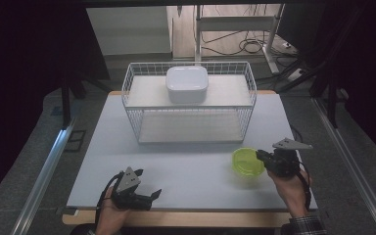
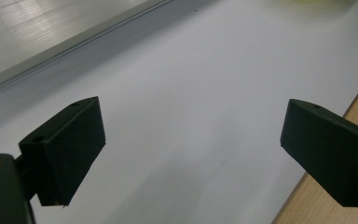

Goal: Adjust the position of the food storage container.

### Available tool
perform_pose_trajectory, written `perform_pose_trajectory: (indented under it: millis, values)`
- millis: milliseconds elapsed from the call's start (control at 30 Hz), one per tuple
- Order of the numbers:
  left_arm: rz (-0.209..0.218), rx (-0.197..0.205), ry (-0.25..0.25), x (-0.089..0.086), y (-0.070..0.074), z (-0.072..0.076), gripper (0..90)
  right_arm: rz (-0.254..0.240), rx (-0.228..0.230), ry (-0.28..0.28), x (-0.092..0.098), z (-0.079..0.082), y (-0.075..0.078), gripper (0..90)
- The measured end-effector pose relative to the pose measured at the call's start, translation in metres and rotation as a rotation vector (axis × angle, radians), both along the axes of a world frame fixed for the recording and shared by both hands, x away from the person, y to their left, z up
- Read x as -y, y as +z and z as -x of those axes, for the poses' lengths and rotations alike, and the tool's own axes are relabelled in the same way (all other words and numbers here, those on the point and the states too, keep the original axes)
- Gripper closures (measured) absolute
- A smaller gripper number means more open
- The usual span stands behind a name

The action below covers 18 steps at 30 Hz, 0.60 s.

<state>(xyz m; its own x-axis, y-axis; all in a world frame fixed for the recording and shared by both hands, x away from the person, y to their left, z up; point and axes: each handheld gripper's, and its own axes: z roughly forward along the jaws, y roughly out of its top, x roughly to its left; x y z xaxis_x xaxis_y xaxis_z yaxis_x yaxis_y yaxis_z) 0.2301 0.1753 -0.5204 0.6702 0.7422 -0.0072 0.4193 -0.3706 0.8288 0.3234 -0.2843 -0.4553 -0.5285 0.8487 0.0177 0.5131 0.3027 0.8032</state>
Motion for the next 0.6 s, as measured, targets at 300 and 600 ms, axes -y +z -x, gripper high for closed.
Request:
perform_pose_trajectory:
  millis: [300,600]
  values:
    - [-0.007,0.0,0.001,0.001,-0.001,-0.001,6.2,0.023,-0.026,-0.086,0.019,-0.019,-0.011,89.5]
    - [-0.011,-0.005,-0.003,0.002,-0.001,-0.001,6.2,0.056,-0.067,-0.082,0.015,-0.026,-0.023,89.5]
